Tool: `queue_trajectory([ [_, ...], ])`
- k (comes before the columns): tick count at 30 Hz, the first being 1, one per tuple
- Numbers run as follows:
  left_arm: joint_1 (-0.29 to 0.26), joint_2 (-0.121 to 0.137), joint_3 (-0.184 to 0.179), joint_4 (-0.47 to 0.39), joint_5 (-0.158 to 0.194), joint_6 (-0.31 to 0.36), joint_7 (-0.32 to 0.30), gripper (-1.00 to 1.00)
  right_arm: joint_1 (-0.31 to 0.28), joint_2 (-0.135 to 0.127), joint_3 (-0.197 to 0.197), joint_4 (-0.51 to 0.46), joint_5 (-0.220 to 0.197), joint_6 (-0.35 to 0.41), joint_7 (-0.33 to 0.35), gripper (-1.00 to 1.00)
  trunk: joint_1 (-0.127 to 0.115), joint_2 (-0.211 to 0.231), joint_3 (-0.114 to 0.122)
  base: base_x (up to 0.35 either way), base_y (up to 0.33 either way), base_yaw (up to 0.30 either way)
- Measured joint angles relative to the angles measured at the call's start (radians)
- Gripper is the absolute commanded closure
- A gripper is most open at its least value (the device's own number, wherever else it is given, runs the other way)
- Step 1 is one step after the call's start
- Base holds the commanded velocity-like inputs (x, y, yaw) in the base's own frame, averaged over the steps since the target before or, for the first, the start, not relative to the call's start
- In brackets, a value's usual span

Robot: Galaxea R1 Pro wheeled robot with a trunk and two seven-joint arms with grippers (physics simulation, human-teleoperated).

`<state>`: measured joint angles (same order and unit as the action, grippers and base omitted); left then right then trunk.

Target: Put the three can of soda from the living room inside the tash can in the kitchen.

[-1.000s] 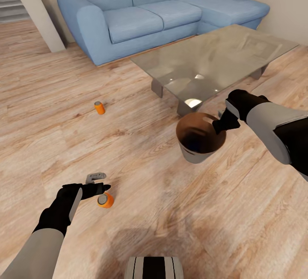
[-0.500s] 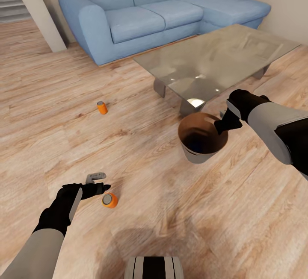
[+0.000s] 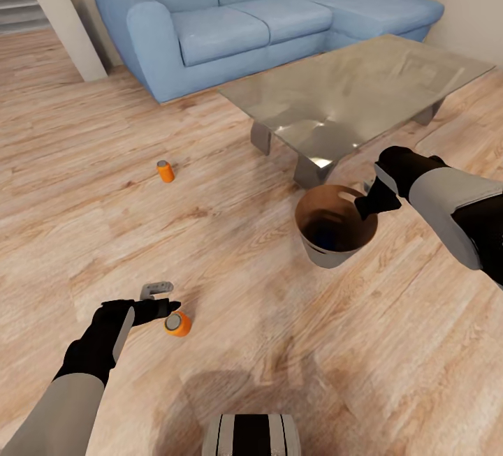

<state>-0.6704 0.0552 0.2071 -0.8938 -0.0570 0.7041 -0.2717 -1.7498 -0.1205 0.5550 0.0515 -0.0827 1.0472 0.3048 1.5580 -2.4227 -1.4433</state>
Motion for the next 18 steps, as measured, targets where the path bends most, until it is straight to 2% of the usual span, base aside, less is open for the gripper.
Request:
queue_trajectory([
  [3,0.000,0.000,0.000,0.000,0.001,0.000,-0.001,-1.00,0.000,0.000,0.042,0.000,0.011,-0.001,0.001,1.00,0.008,-0.014,-0.008,0.000,0.000,0.000],
  [5,0.000,0.000,0.000,-0.001,0.001,0.000,-0.001,-1.00,0.000,-0.001,0.056,0.000,0.022,-0.003,-0.001,1.00,0.015,-0.028,-0.016,0.000,0.000,0.000],
  [12,0.000,0.000,0.000,-0.002,0.003,0.000,-0.003,-1.00,0.000,-0.001,0.038,-0.001,-0.001,0.000,0.001,1.00,0.042,-0.077,-0.049,0.000,0.000,0.000],
  [18,0.000,0.000,0.000,-0.002,0.004,0.000,-0.004,-1.00,0.000,0.000,0.056,-0.001,0.015,-0.002,0.000,1.00,0.044,-0.078,-0.077,0.000,0.000,0.000],
])
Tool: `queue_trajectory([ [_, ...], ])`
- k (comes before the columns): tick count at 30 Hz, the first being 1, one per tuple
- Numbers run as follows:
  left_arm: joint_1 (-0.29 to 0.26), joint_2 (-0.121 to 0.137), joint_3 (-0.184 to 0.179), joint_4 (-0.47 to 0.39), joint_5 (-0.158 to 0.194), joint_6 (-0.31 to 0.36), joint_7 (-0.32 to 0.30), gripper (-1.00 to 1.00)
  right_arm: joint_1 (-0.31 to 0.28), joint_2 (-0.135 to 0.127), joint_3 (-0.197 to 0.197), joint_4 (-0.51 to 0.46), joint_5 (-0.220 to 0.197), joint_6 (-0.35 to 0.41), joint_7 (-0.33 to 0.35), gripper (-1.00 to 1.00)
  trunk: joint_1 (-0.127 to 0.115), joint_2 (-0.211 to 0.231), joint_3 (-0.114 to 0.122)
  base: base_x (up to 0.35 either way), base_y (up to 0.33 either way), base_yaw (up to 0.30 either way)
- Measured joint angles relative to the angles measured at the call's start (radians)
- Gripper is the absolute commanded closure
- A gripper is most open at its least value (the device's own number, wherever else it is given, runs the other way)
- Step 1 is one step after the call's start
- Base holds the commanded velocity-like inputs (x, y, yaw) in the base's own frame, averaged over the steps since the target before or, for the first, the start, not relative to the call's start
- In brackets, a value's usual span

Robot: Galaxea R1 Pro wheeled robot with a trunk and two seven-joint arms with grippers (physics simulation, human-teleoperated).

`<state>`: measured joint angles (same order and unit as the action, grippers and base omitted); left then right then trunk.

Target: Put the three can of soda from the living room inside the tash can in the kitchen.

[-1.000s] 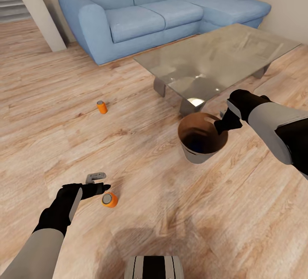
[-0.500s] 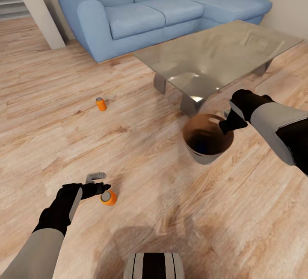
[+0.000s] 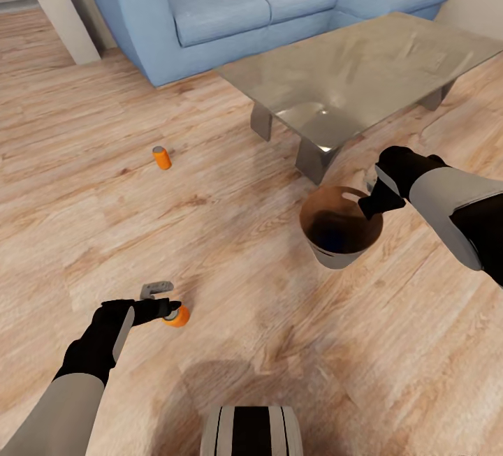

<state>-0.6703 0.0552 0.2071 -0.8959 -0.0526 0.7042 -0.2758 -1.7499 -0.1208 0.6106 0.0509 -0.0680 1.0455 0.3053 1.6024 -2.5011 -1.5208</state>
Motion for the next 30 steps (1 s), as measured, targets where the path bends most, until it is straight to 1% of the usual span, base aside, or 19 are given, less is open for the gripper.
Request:
queue_trajectory([
  [5,0.002,0.000,0.000,-0.010,0.002,0.000,0.000,-1.00,0.000,-0.001,-0.013,0.000,-0.012,0.002,0.001,1.00,0.000,0.000,-0.008,0.000,0.000,0.000],
  [11,0.005,0.000,0.000,-0.028,0.002,0.000,0.000,-1.00,0.000,-0.001,-0.001,0.000,-0.003,0.000,0.000,1.00,0.000,0.000,-0.017,0.001,0.000,0.000],
  [18,0.006,0.000,0.001,-0.036,0.000,0.010,0.000,-1.00,0.000,-0.001,-0.007,0.000,-0.010,0.001,0.000,1.00,0.000,0.000,-0.028,0.091,0.000,0.000],
  [25,0.006,0.000,0.001,-0.038,0.001,0.012,0.000,-1.00,0.000,-0.001,-0.002,0.000,-0.006,0.001,0.000,1.00,0.000,0.000,-0.039,0.013,0.000,0.000],
  [28,0.005,-0.001,0.001,-0.038,0.001,0.013,0.000,-1.00,0.000,0.000,-0.004,0.000,-0.009,0.001,0.000,1.00,0.002,-0.001,-0.054,0.002,0.000,0.000],
  [30,0.005,0.000,0.002,-0.038,0.001,0.014,0.000,-1.00,0.000,0.000,-0.003,0.000,-0.007,0.001,0.000,1.00,0.001,-0.001,-0.057,0.000,0.000,0.000],
])
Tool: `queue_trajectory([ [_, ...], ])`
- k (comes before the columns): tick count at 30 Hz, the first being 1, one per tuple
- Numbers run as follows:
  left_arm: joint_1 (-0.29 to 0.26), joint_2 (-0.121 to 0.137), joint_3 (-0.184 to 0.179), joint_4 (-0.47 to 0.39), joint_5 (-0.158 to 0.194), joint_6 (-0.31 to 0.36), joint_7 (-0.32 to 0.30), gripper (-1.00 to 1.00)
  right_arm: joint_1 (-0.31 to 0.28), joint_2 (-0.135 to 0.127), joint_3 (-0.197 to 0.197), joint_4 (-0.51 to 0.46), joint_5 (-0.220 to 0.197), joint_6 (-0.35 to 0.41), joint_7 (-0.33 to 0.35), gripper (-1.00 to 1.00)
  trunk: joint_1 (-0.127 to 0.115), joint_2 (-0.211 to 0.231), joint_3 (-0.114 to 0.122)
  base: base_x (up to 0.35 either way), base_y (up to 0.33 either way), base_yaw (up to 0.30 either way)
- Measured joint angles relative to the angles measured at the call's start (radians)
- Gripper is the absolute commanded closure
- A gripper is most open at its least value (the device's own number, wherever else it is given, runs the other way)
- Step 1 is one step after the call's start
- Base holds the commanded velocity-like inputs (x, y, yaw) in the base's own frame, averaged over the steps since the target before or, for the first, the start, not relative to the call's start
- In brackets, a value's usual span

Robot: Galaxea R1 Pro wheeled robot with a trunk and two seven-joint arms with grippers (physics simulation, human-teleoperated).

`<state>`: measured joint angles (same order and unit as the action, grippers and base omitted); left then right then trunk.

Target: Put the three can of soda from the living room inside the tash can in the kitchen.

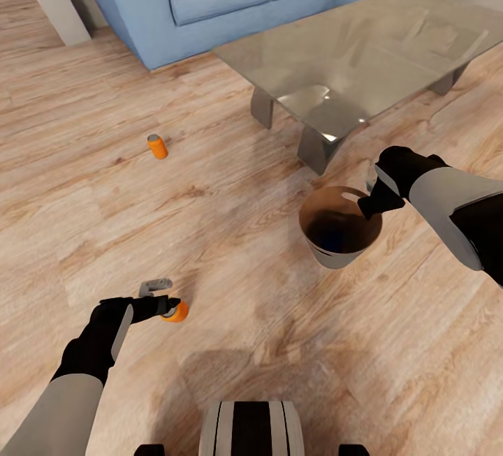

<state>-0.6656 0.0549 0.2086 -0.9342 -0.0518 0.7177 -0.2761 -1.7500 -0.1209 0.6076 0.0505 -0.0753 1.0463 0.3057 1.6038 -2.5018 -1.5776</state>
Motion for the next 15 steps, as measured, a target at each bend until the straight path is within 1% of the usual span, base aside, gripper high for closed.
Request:
queue_trajectory([
  [4,0.000,0.000,0.000,0.000,0.001,0.000,0.000,-1.00,0.000,-0.002,0.002,0.001,0.001,0.000,0.000,1.00,0.000,0.000,-0.004,0.000,0.000,0.000],
  [8,0.000,0.000,0.000,0.000,0.002,0.000,0.000,-1.00,0.000,-0.001,0.003,0.002,0.000,0.000,0.000,1.00,0.002,-0.001,-0.023,0.000,0.000,0.000],
  [15,0.000,-0.001,0.000,0.000,0.002,0.000,0.000,-1.00,0.000,-0.002,0.002,0.001,0.000,0.000,0.000,1.00,0.002,-0.001,-0.025,0.000,0.000,0.000],
])
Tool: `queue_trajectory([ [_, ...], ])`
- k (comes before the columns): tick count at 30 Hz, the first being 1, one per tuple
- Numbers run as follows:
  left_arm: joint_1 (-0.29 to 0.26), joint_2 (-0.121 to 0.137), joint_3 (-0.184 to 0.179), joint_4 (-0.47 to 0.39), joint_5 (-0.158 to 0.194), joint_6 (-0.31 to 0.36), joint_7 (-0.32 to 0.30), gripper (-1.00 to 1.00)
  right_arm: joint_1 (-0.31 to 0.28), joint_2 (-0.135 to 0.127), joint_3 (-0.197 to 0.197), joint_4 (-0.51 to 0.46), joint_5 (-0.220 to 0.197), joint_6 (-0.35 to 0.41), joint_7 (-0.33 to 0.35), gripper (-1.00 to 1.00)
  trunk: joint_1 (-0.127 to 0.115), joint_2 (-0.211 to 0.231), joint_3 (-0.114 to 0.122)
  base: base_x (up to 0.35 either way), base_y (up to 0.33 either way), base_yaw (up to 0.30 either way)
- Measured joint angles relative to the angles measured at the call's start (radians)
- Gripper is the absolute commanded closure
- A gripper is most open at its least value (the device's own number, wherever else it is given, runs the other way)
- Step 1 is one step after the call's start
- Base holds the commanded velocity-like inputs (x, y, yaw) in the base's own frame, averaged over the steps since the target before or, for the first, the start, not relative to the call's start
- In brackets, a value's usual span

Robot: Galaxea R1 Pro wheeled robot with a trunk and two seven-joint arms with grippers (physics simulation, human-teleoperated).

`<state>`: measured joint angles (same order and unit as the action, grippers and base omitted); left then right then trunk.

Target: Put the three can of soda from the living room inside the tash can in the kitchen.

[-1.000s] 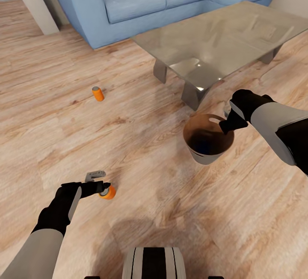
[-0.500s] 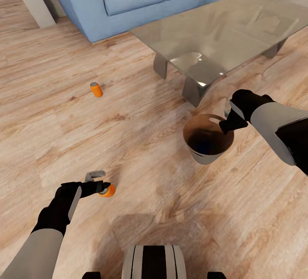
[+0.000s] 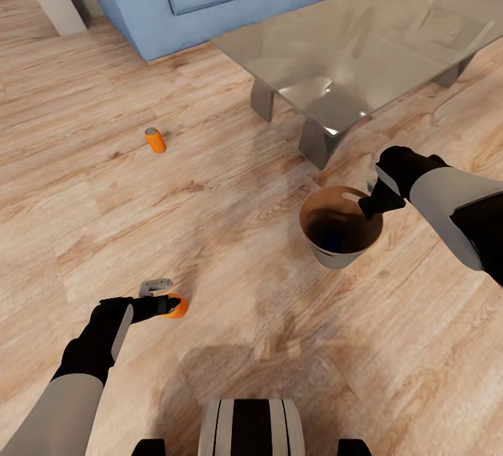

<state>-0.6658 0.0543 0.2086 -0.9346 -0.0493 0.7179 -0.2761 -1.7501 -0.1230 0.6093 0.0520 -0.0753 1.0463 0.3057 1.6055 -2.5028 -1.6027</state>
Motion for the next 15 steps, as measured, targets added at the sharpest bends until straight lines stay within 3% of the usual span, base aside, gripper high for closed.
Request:
queue_trajectory([
  [15,0.000,0.000,0.001,0.000,0.000,-0.001,0.000,-1.00,0.000,0.000,0.001,0.000,0.000,0.000,0.000,1.00,0.001,0.000,-0.004,0.000,0.000,0.000],
])
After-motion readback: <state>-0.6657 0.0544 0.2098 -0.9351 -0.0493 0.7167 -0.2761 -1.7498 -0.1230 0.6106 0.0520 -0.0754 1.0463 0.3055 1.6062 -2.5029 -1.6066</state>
